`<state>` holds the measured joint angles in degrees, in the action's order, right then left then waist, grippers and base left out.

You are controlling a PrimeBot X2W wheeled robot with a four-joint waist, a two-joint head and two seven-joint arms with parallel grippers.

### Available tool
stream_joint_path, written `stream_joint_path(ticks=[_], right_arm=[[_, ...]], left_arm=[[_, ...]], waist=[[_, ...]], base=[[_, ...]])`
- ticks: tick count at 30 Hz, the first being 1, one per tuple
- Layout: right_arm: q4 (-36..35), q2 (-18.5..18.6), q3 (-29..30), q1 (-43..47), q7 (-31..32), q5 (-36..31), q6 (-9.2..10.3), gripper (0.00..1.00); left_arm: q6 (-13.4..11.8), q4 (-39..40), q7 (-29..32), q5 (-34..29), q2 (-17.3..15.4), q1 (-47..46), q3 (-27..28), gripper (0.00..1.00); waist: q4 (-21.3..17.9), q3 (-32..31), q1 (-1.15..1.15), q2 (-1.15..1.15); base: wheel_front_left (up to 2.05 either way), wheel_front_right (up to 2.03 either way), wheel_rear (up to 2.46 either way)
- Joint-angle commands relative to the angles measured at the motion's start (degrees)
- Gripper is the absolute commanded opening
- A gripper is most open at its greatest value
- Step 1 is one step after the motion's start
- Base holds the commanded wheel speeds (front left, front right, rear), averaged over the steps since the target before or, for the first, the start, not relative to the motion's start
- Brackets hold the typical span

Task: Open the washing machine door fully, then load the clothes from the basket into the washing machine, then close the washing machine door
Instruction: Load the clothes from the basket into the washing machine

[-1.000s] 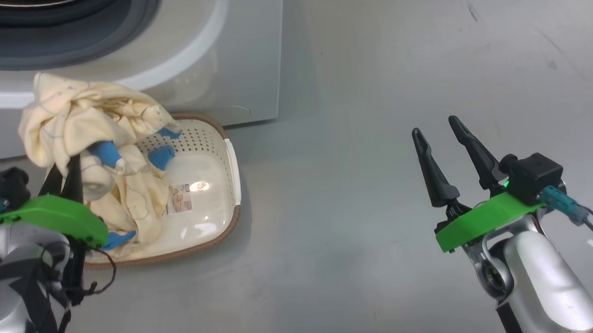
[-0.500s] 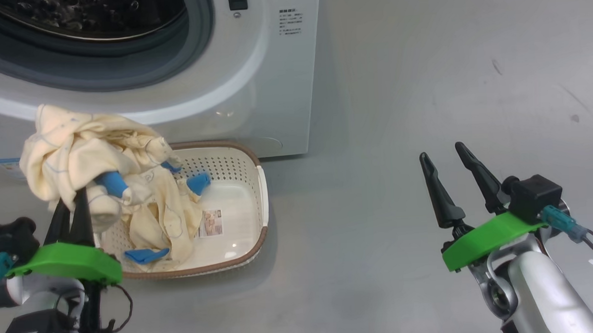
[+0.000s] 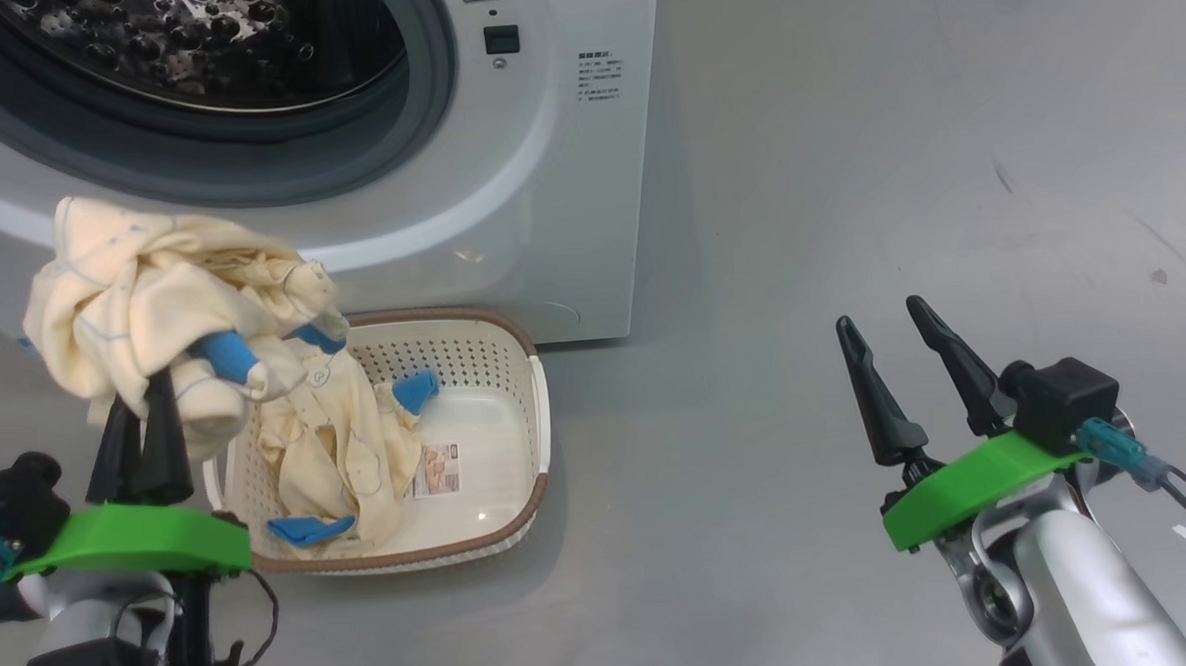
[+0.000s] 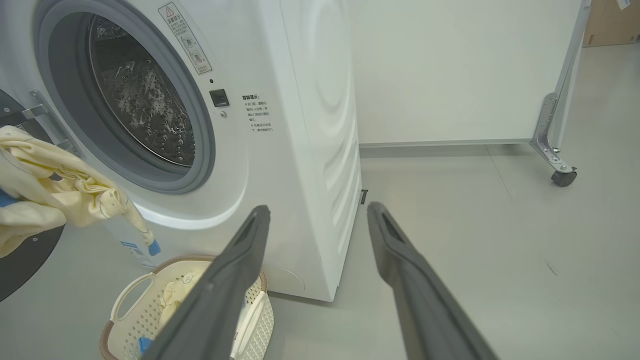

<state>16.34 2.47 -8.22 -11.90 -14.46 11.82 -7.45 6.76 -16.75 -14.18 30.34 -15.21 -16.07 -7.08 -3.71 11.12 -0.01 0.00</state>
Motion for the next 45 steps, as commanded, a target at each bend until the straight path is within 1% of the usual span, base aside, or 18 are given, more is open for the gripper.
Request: stream_joint_path(ticks=[1, 5, 8, 16, 21, 26, 31, 34, 39, 45], right_arm=[[-1.6, 0.4, -1.3, -0.2, -0.5, 0.4, -0.03, 1.00], [-1.7, 0.4, -1.5, -0.3, -0.5, 0.6, -0.03, 1.00], [-1.9, 0.4, -1.2, -0.3, -0.5, 0.4, -0.03, 1.00], [-2.8, 0.4, -1.1, -1.0, -0.5, 0.2, -0.03, 1.00], [-3.5, 0.4, -1.2, -1.7, -0.5, -0.1, -0.03, 1.00], [-4.4, 0.4, -1.6, -2.5, -0.5, 0.0, -0.03, 1.00], [-5.4, 0.4, -2.2, -3.3, -0.5, 0.6, -0.03, 1.00], [-6.0, 0.4, -2.7, -3.9, -0.5, 1.1, -0.03, 1.00], [-7.3, 0.4, -3.0, -4.8, -0.5, 2.6, -0.03, 1.00], [-8.7, 0.4, -4.2, -6.1, -0.5, 4.1, -0.03, 1.00]], left_arm=[[0.3, 2.6, -0.8, -0.1, -1.6, -1.5, 3.0, 0.00], [0.6, 4.1, -0.8, 0.1, -1.2, -2.0, 4.6, 0.00], [0.7, 4.6, -0.8, 2.2, -0.6, -3.3, 5.7, 0.00], [0.7, 5.3, -0.8, 4.8, -3.8, -9.3, 5.3, 0.00], [0.7, 4.6, -0.8, 6.6, -6.9, -15.1, 4.2, 0.00], [0.7, 2.6, -0.8, 7.7, -10.5, -23.3, 2.1, 0.00], [0.7, -0.8, -0.8, 9.4, -13.2, -32.1, 0.1, 0.00], [0.7, -3.6, -0.3, 11.6, -14.9, -37.4, -0.9, 0.00], [0.7, -8.5, 1.0, 13.6, -19.3, -45.9, -2.9, 0.00], [0.7, -13.1, 3.5, 13.8, -24.5, -55.8, -6.8, 0.00]], waist=[[-0.2, 0.1, 0.01, 0.00], [-1.1, 1.0, 0.01, 0.00], [-1.8, 2.2, 0.01, 0.00], [-3.6, 7.0, 0.01, 0.00], [-4.8, 10.8, 0.01, 0.00], [-6.1, 14.7, 0.01, 0.00], [-7.6, 19.0, 0.01, 0.00], [-8.7, 21.4, 0.01, 0.00], [-10.7, 25.6, 0.01, 0.00], [-13.2, 30.8, 0.01, 0.00]], base=[[0.00, 0.00, 0.00], [0.00, 0.00, 0.00], [0.00, 0.00, 0.00], [0.00, 0.00, 0.00], [0.00, 0.00, 0.00], [0.00, 0.00, 0.00], [0.00, 0.00, 0.00], [0.00, 0.00, 0.00], [0.00, 0.00, 0.00], [0.00, 0.00, 0.00]])
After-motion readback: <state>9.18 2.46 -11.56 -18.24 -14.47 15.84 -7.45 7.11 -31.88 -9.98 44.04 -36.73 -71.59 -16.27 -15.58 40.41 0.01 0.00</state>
